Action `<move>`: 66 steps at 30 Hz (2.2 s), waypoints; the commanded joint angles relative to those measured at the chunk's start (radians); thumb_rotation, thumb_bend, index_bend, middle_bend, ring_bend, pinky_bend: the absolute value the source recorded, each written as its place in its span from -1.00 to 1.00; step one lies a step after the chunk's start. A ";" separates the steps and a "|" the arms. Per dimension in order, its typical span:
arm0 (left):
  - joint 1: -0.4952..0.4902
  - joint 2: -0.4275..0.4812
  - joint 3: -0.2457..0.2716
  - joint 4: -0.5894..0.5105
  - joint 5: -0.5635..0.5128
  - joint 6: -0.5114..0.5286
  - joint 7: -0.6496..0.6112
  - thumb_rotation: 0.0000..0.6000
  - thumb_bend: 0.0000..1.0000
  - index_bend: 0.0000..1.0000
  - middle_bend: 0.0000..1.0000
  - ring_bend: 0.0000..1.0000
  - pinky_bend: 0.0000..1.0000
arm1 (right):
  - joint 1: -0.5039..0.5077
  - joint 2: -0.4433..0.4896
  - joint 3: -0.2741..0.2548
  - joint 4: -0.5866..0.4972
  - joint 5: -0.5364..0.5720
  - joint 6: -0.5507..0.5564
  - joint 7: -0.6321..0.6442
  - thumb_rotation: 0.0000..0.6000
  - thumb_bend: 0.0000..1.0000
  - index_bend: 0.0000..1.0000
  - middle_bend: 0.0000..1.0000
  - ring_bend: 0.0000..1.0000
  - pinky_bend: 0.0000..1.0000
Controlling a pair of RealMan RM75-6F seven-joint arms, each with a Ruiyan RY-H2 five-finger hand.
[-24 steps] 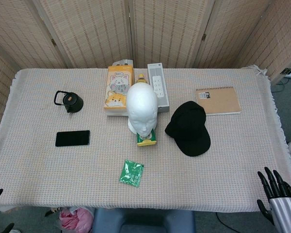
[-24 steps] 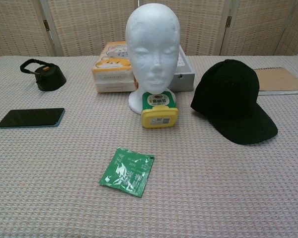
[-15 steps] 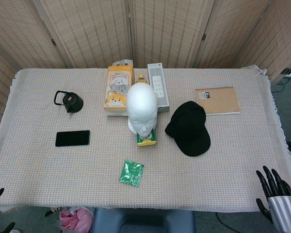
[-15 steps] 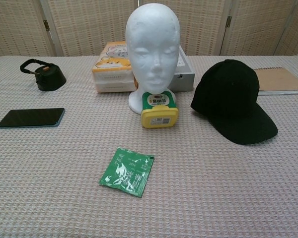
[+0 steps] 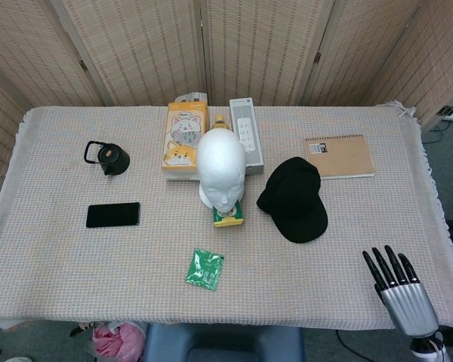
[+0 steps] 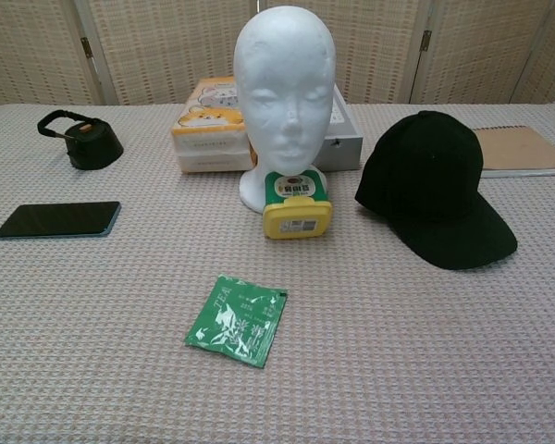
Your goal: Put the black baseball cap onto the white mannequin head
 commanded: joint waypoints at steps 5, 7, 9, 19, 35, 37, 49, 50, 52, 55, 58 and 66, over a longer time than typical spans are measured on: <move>0.010 0.007 0.004 -0.009 -0.011 -0.028 -0.023 1.00 -0.86 -0.84 -0.90 -0.92 -0.73 | 0.169 -0.188 0.029 0.221 -0.024 -0.123 -0.040 1.00 -0.68 -0.97 -0.77 -0.77 -0.48; 0.012 0.009 0.005 -0.008 -0.011 -0.027 -0.029 1.00 -0.86 -0.84 -0.90 -0.92 -0.73 | 0.194 -0.204 0.027 0.239 -0.027 -0.143 -0.061 1.00 -0.68 -0.95 -0.76 -0.77 -0.48; 0.013 0.009 0.008 -0.005 -0.005 -0.025 -0.030 1.00 -0.86 -0.84 -0.90 -0.92 -0.73 | 0.222 -0.219 0.020 0.255 -0.032 -0.167 -0.084 1.00 -0.68 -0.94 -0.76 -0.77 -0.48; 0.013 0.012 0.015 -0.005 0.000 -0.034 -0.033 1.00 -0.86 -0.84 -0.90 -0.92 -0.73 | 0.308 -0.273 -0.004 0.310 -0.027 -0.237 -0.155 1.00 -0.68 -0.84 -0.69 -0.74 -0.48; 0.012 0.025 0.010 -0.023 -0.029 -0.052 -0.051 1.00 -0.86 -0.86 -0.90 -0.92 -0.73 | 0.391 -0.372 -0.027 0.543 0.019 -0.277 -0.188 1.00 -0.67 -0.83 -0.65 -0.70 -0.48; 0.014 0.023 0.009 -0.021 -0.027 -0.046 -0.049 1.00 -0.86 -0.86 -0.90 -0.92 -0.73 | 0.393 -0.389 -0.034 0.576 0.022 -0.270 -0.170 1.00 -0.67 -0.83 -0.64 -0.69 -0.48; 0.015 0.020 0.001 -0.028 -0.039 -0.052 -0.038 1.00 -0.86 -0.86 -0.90 -0.92 -0.73 | 0.402 -0.481 -0.084 0.778 0.041 -0.251 -0.082 1.00 -0.65 -0.77 -0.54 -0.60 -0.48; 0.014 0.020 0.001 -0.028 -0.039 -0.053 -0.038 1.00 -0.86 -0.86 -0.90 -0.92 -0.73 | 0.403 -0.486 -0.088 0.790 0.042 -0.247 -0.075 1.00 -0.64 -0.75 -0.52 -0.58 -0.47; 0.014 0.021 0.002 -0.028 -0.038 -0.055 -0.037 1.00 -0.86 -0.86 -0.90 -0.92 -0.73 | 0.403 -0.491 -0.094 0.805 0.046 -0.240 -0.068 1.00 -0.64 -0.69 -0.45 -0.52 -0.44; 0.014 0.020 0.002 -0.028 -0.035 -0.056 -0.032 1.00 -0.86 -0.86 -0.90 -0.92 -0.73 | 0.404 -0.499 -0.100 0.822 0.053 -0.226 -0.056 1.00 -0.63 -0.62 -0.37 -0.45 -0.40; 0.014 0.018 0.000 -0.028 -0.037 -0.056 -0.030 1.00 -0.86 -0.86 -0.90 -0.92 -0.73 | 0.410 -0.506 -0.105 0.835 0.060 -0.211 -0.048 1.00 -0.62 -0.56 -0.32 -0.41 -0.37; 0.015 0.017 -0.004 -0.031 -0.042 -0.055 -0.029 1.00 -0.86 -0.86 -0.90 -0.92 -0.73 | 0.411 -0.521 -0.113 0.860 0.087 -0.251 -0.048 1.00 -0.62 -0.54 -0.36 -0.39 -0.36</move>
